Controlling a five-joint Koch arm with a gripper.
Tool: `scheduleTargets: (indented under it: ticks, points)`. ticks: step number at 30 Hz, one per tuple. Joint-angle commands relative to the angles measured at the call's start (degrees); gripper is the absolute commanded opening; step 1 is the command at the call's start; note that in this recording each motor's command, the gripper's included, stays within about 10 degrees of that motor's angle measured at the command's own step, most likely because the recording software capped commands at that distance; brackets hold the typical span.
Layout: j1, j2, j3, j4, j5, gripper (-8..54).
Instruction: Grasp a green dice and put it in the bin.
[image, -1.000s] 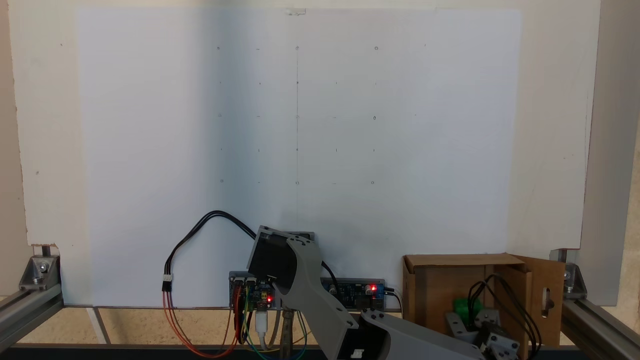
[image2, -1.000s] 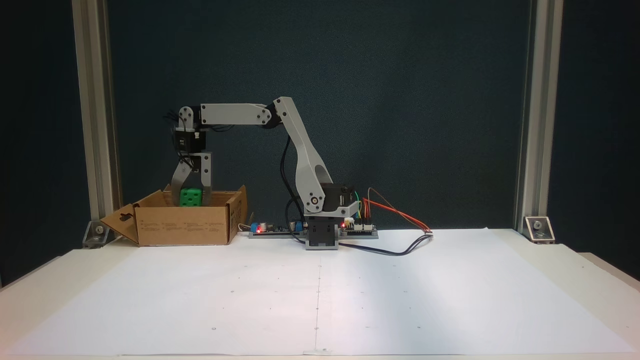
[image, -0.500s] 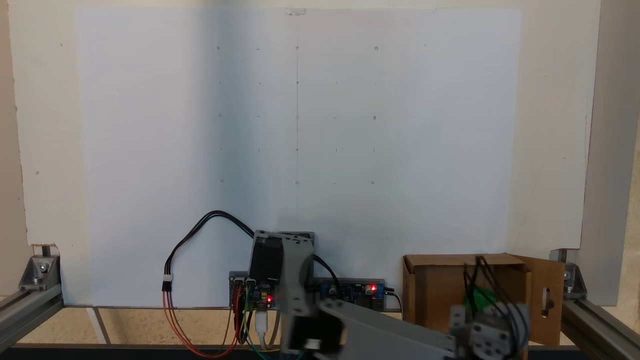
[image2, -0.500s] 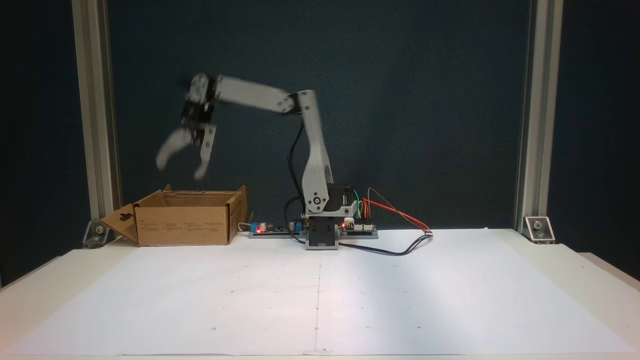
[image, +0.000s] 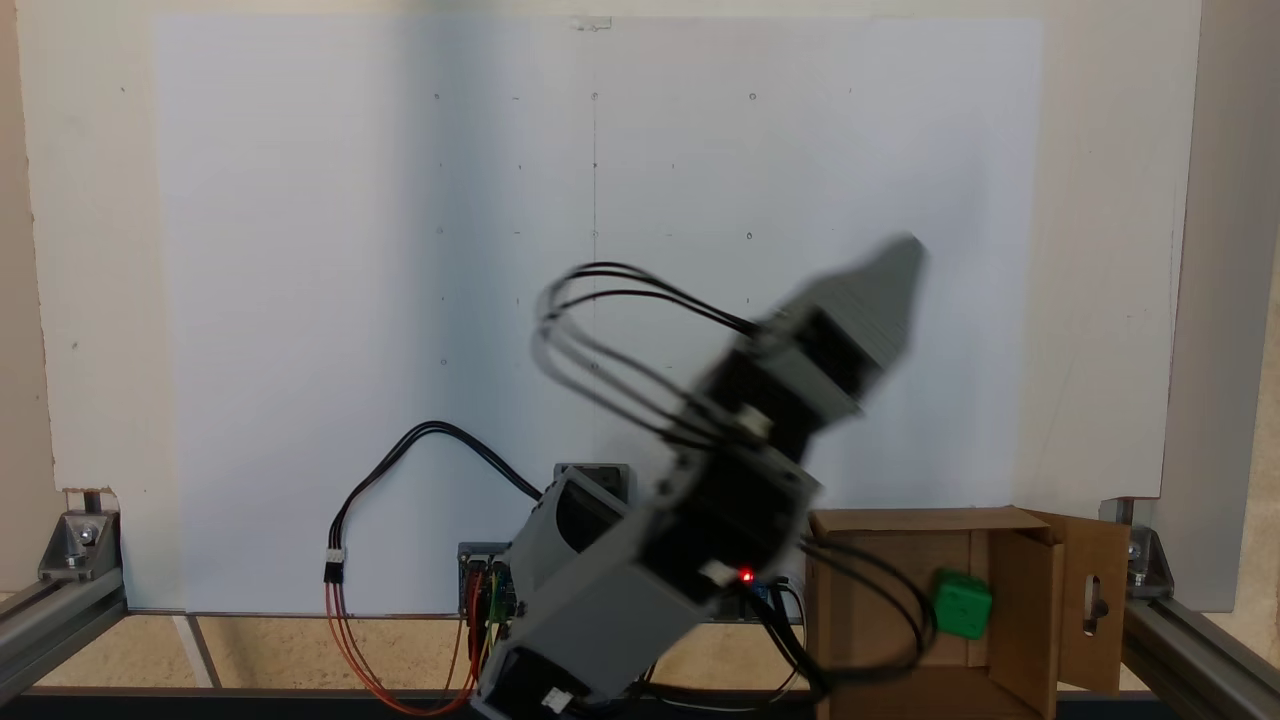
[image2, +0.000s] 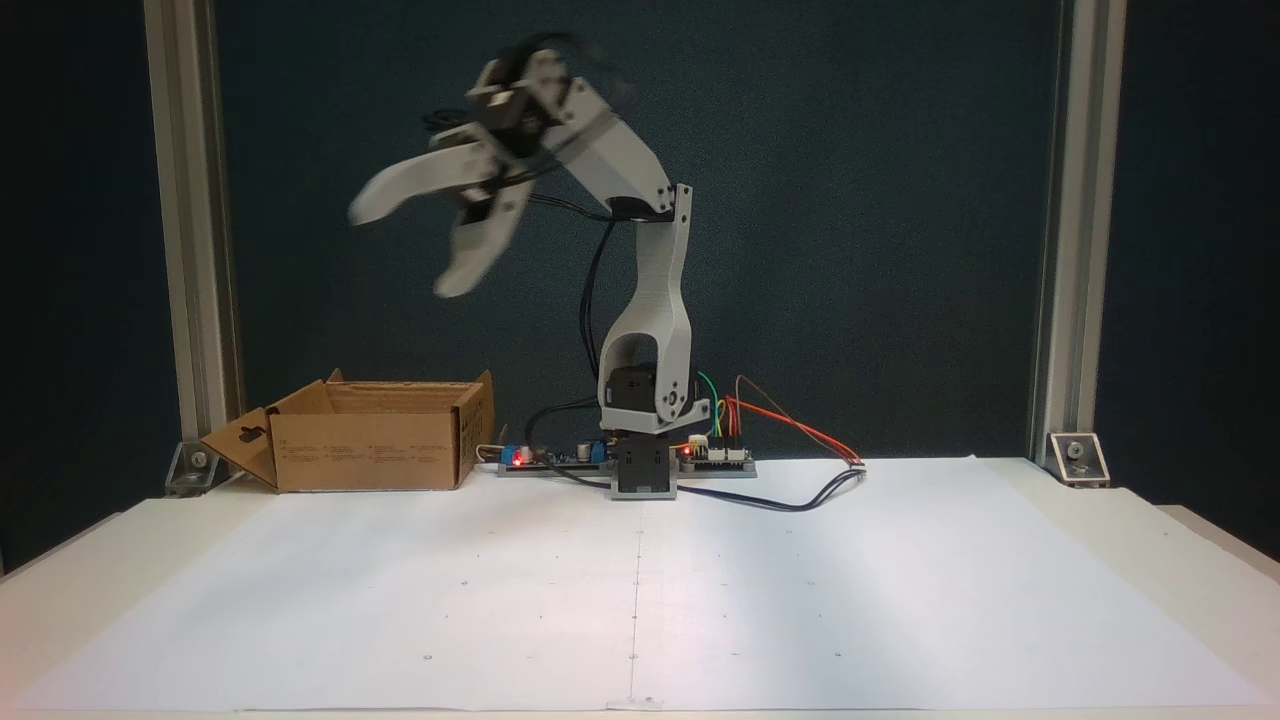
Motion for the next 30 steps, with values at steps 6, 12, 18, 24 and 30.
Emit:
scheduleTargets:
  ticks: [6,12,18,24,30]
  points:
    - [-29.6,9.84,11.69,-16.15,2.11,43.4]
    - [-30.5,22.06,33.31,-31.53,1.85,44.5]
    - [-30.85,32.34,52.47,-47.35,-0.97,45.4]
    - [-31.73,37.09,63.19,-61.77,-0.97,46.1]
    - [-31.73,37.18,75.32,-76.8,-1.05,45.4]
